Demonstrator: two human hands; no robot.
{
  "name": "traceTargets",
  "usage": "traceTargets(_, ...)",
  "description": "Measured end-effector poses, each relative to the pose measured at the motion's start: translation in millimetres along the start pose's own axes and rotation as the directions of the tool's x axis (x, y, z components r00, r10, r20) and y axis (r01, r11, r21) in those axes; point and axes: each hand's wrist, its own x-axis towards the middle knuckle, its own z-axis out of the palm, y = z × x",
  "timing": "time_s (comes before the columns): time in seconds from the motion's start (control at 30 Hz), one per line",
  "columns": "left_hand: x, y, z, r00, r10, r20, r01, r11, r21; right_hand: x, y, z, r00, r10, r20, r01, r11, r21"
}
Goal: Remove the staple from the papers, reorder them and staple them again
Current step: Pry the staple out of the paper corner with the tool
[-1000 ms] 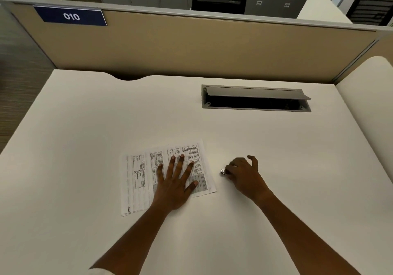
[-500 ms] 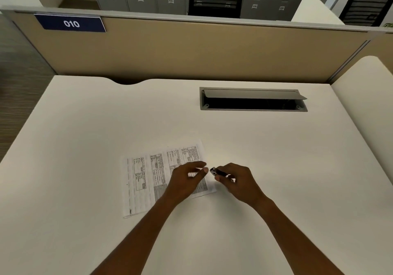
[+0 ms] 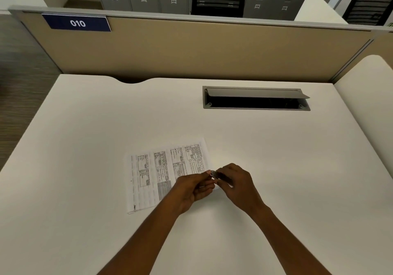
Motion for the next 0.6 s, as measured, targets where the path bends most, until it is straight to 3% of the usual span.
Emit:
traceTargets(0.27,-3.3,4.5,-1.7,1.0,-0.007,-0.004,0.007,0.978,0.206,-7.7,-1.4,3.3,0.999,-0.048,-0.013,0.046,0.99,-0.135)
traceTargets(0.6,0.3,-2.0,-5.2,0.966,0.256,0.025,-0.251,0.917,0.311,-1.4,-11.6,-5.5,0.996,-0.078,-0.05,0.075,0.995,-0.062)
